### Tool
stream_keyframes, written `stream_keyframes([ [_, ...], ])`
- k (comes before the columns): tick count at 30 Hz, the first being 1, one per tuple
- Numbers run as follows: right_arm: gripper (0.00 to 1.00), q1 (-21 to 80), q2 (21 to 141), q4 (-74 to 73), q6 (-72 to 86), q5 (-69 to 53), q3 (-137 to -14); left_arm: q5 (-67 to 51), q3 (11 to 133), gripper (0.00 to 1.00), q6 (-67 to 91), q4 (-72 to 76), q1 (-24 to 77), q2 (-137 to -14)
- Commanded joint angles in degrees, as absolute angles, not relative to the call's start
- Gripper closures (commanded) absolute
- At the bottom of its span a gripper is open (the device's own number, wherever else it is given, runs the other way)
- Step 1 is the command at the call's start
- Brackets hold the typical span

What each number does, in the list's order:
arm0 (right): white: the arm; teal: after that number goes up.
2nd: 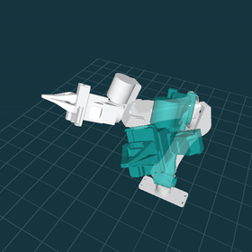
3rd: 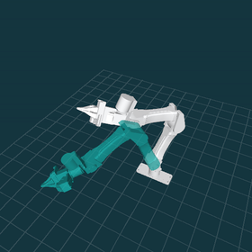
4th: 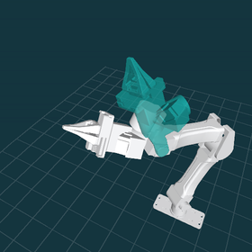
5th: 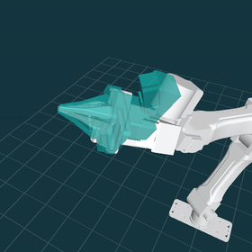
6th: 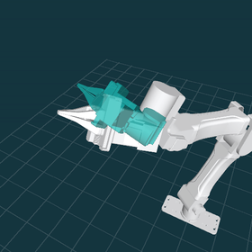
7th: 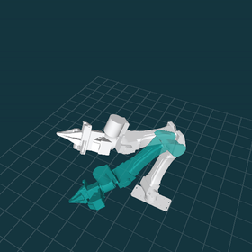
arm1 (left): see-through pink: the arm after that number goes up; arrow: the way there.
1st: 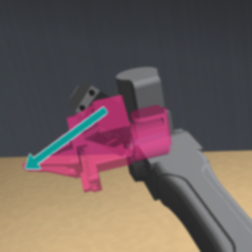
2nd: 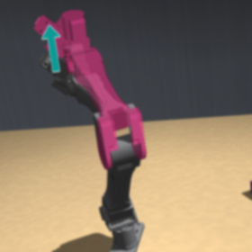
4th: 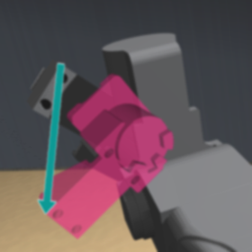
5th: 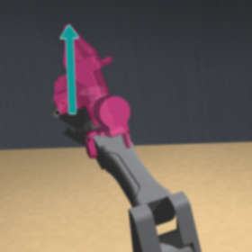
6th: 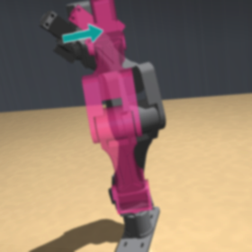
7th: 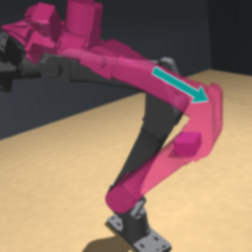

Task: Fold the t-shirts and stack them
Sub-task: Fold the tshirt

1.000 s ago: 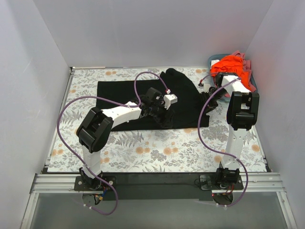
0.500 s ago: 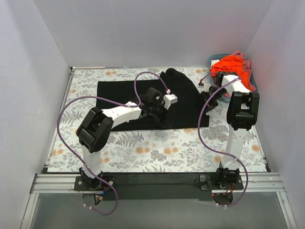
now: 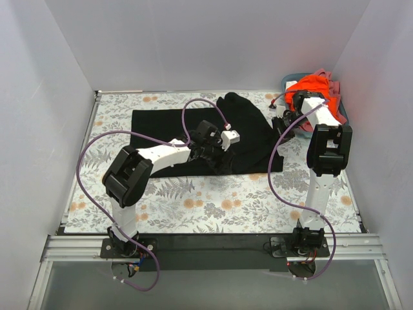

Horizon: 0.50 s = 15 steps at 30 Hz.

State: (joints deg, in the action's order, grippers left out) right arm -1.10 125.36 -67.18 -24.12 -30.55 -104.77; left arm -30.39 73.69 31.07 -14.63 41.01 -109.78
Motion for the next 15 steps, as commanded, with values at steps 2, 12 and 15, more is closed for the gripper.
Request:
stream_keyframes([
  [2,0.99,-0.4,124.6,-68.1,-24.4,-34.4,-107.9,-30.1,71.9,0.36,23.5,-12.1,41.3,-103.0],
  [12,0.99,-0.1,126.9,-68.0,-23.8,-35.5,-108.6,-28.0,58.4,0.35,-5.0,2.5,47.4,-97.1],
  [15,0.99,-0.1,126.8,-68.0,-23.7,-35.3,-108.5,-27.9,55.6,0.39,-10.7,8.2,48.5,-97.6],
])
